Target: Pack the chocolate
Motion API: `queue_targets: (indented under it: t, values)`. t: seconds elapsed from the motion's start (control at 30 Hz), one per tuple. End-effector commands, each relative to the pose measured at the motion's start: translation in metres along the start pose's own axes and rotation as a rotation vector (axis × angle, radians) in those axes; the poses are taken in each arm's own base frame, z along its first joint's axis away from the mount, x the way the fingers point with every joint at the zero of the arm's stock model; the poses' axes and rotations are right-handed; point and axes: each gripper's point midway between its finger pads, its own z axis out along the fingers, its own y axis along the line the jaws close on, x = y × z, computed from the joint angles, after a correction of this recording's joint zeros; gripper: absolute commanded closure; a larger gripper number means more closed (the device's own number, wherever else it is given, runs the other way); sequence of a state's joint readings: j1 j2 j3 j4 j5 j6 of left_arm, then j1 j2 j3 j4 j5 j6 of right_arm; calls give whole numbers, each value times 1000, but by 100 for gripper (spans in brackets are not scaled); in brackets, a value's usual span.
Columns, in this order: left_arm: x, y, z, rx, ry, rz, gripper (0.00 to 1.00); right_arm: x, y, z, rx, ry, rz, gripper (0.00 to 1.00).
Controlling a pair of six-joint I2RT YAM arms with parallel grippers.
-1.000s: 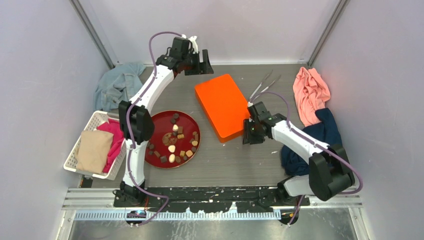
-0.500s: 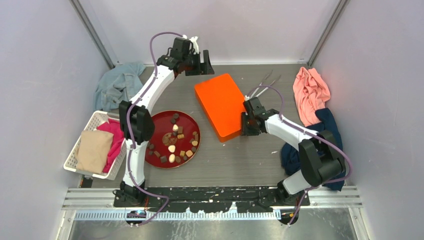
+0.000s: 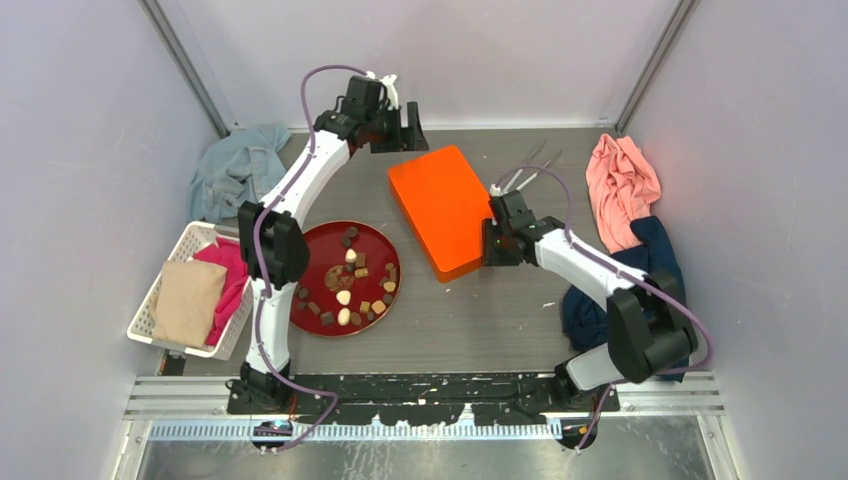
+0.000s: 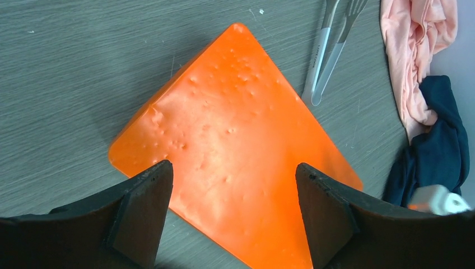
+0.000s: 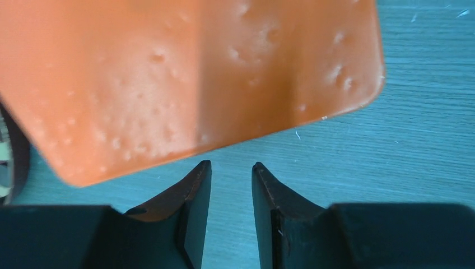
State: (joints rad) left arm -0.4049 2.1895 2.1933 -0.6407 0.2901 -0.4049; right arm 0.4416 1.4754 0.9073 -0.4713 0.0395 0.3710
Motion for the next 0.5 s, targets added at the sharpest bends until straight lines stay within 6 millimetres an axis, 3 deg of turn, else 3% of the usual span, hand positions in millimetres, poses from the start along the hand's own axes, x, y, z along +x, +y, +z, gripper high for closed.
queue_targets:
  t: [0.0, 0.23, 0.33, 0.47]
  values:
    - [-5, -6, -1, 25, -10, 33, 19, -63, 21, -60, -71, -224, -13, 60]
    - [4, -4, 12, 15, 16, 22, 19, -164, 44, -83, -64, -379, 16, 59]
    - [12, 6, 22, -18, 33, 22, 19, -201, 56, -79, -103, -426, 60, 62]
    - [31, 33, 57, -66, 50, 30, 19, -236, 64, -59, -149, -425, 110, 66]
